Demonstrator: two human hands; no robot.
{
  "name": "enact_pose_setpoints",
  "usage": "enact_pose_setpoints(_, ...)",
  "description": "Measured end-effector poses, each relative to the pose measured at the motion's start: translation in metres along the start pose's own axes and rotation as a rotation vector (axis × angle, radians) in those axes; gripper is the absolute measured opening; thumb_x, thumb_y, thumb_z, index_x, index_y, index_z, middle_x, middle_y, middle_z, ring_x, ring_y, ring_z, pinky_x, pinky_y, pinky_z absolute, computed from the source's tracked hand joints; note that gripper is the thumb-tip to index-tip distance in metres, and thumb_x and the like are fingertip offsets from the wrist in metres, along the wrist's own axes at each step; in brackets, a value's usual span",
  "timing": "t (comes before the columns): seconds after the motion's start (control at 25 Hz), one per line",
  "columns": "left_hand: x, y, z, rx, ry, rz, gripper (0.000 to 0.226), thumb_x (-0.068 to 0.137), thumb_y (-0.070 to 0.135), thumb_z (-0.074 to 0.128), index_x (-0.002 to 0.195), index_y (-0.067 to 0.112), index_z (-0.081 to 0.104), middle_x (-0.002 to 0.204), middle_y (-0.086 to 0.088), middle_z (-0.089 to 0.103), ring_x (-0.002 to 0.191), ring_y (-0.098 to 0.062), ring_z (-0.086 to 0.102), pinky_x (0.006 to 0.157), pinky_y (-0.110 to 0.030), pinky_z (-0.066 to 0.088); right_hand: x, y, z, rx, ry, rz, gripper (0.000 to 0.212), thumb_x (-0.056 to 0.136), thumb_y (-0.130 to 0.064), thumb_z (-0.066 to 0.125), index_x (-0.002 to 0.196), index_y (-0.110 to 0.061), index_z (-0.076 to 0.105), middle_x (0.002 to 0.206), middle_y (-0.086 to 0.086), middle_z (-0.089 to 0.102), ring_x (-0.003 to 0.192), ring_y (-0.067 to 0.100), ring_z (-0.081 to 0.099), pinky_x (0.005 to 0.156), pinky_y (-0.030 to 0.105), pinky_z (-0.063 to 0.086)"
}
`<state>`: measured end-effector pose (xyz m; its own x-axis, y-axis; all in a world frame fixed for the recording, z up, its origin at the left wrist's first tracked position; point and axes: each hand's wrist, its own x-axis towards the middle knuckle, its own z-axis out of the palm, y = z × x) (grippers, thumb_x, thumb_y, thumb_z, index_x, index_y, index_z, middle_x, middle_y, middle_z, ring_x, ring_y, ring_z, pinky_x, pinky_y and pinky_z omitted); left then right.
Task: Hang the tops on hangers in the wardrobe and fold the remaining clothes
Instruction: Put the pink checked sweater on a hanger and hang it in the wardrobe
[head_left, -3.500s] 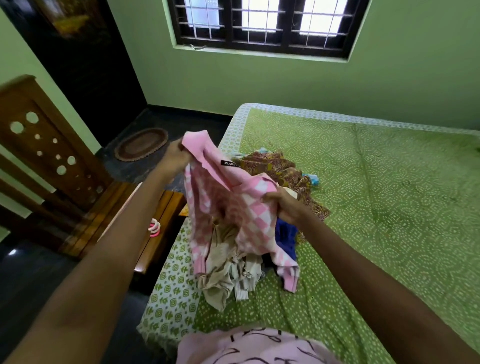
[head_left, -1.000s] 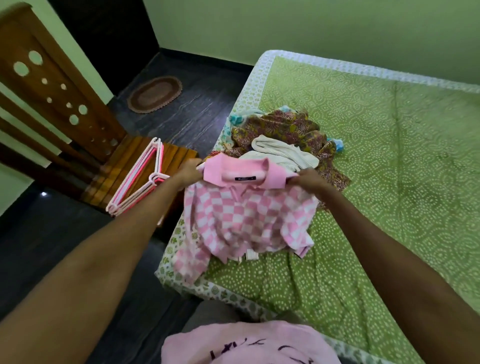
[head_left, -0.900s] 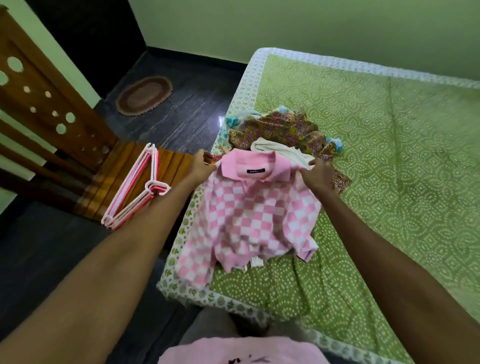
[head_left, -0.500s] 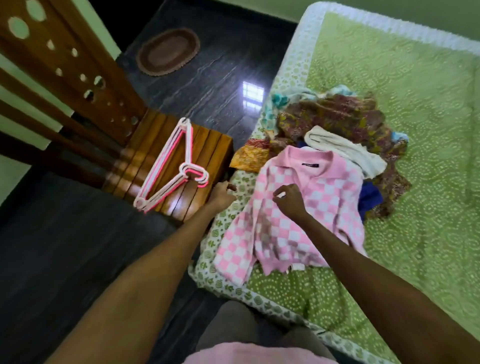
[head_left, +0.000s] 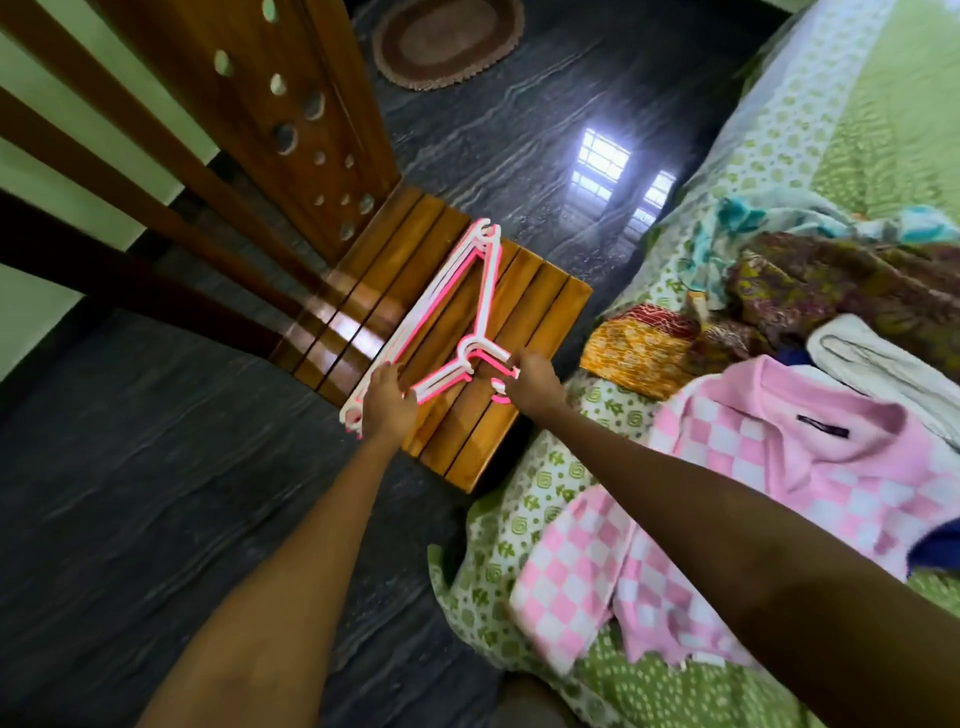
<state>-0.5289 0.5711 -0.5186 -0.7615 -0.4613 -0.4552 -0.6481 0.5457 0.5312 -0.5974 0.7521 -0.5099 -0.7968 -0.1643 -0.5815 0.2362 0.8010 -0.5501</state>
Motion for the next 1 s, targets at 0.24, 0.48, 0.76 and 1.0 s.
enact_pose_setpoints(0.24,0.073,-0.032,0.016,0.153,0.054,-0.05,0.048,0.09,0.004,0.052,0.136,-0.001,0.04,0.139,-0.023,0.04,0.126,-0.037,0.04,0.105,-0.039,0.033,0.062,0.004,0.014,-0.302,-0.006,-0.035,0.036,0.089,-0.021,0.059,0.118,-0.002,0.048,0.12,0.017,0.05,0.11,0.034,0.051,0.08,0.039,0.044)
enact_pose_setpoints(0.48,0.086,-0.041,0.023,0.139,0.199,-0.069,0.029,0.089,-0.001,0.051,0.117,-0.003,0.056,0.127,-0.02,0.05,0.118,-0.033,0.047,0.098,-0.039,0.04,0.078,0.014,0.017,-0.361,0.045,-0.053,0.017,0.092,-0.013,0.055,0.102,-0.002,0.062,0.1,0.016,0.064,0.088,0.03,0.062,0.065,0.033,0.046)
enact_pose_setpoints(0.76,0.051,-0.016,0.006,-0.039,0.205,-0.021,0.032,0.099,0.015,0.043,0.127,-0.001,0.043,0.13,-0.021,0.047,0.108,-0.032,0.053,0.086,-0.037,0.045,0.056,0.008,-0.006,0.238,0.227,-0.157,0.012,0.087,-0.006,0.061,0.088,0.001,0.071,0.071,0.013,0.067,0.058,0.014,0.058,0.053,0.023,0.041)
enact_pose_setpoints(1.0,-0.044,0.024,0.051,-0.424,0.218,0.076,0.024,0.096,0.01,0.049,0.109,-0.003,0.064,0.086,-0.012,0.062,0.08,-0.019,0.053,0.071,-0.025,0.039,-0.038,0.047,-0.043,1.762,-0.123,0.244,0.023,0.081,-0.034,0.061,0.095,-0.016,0.063,0.082,-0.001,0.069,0.079,0.014,0.066,0.078,0.032,0.051)
